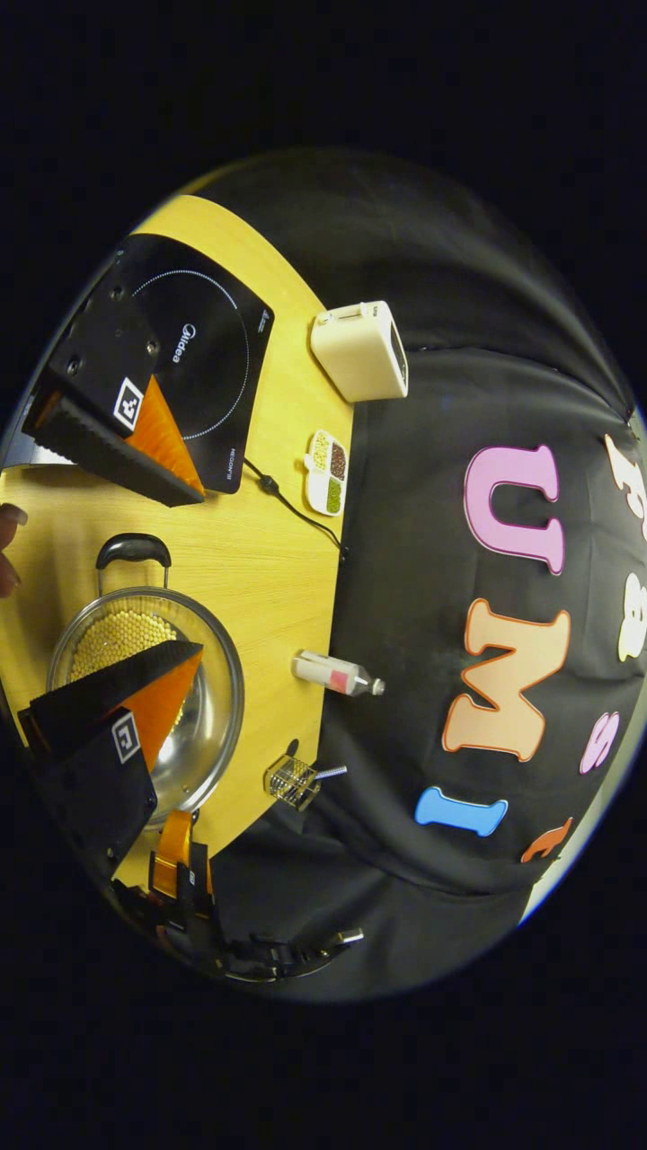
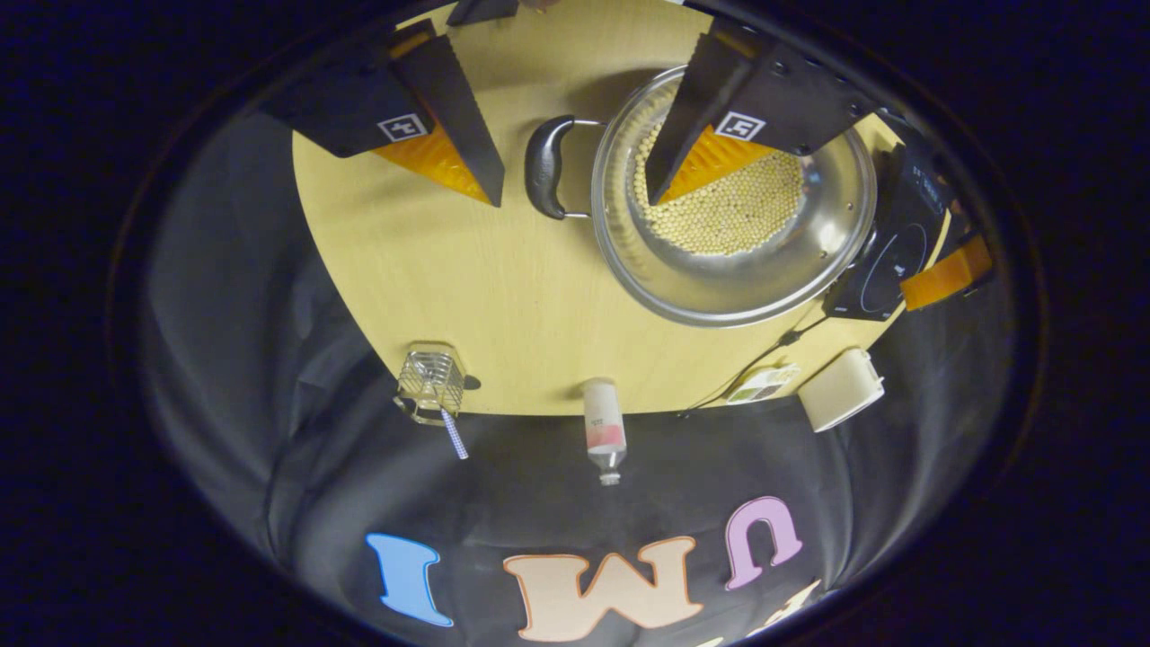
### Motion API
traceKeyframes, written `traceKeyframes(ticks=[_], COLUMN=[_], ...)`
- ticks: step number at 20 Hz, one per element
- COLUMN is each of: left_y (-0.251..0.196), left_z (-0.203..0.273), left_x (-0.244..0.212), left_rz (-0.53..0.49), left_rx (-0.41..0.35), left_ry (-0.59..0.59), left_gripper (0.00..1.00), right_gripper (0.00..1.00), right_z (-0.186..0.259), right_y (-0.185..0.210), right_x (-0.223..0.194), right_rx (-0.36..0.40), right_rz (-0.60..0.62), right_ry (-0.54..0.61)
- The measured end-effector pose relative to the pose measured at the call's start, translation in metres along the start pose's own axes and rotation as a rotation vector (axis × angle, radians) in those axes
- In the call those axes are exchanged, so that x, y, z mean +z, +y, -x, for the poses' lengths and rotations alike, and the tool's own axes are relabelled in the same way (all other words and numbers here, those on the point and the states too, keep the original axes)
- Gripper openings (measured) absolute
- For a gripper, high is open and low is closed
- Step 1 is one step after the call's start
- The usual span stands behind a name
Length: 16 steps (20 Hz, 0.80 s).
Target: First push the handle of the pot to place it horizontally, then grasp the pot with both hands and set it on the induction cooktop.
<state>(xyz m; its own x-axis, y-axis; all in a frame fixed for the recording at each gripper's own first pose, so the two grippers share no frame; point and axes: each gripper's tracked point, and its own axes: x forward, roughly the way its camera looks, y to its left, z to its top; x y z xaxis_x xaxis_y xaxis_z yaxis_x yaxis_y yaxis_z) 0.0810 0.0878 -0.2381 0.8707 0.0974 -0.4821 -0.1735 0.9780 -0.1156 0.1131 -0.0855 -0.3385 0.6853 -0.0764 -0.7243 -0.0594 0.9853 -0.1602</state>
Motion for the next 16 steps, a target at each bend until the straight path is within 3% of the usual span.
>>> traceKeyframes(ticks=[8,16], left_y=[-0.002,0.006], left_z=[-0.043,-0.058], left_x=[-0.031,-0.072], left_rz=[-0.002,0.055], left_rx=[-0.026,0.011], left_ry=[0.090,0.188], left_gripper=[0.98,1.00], right_gripper=[0.99,0.98], right_z=[-0.028,-0.048], right_y=[0.000,-0.001], right_x=[-0.013,-0.037], right_rx=[-0.005,0.002], right_rz=[0.002,-0.007], right_ry=[0.051,0.117])
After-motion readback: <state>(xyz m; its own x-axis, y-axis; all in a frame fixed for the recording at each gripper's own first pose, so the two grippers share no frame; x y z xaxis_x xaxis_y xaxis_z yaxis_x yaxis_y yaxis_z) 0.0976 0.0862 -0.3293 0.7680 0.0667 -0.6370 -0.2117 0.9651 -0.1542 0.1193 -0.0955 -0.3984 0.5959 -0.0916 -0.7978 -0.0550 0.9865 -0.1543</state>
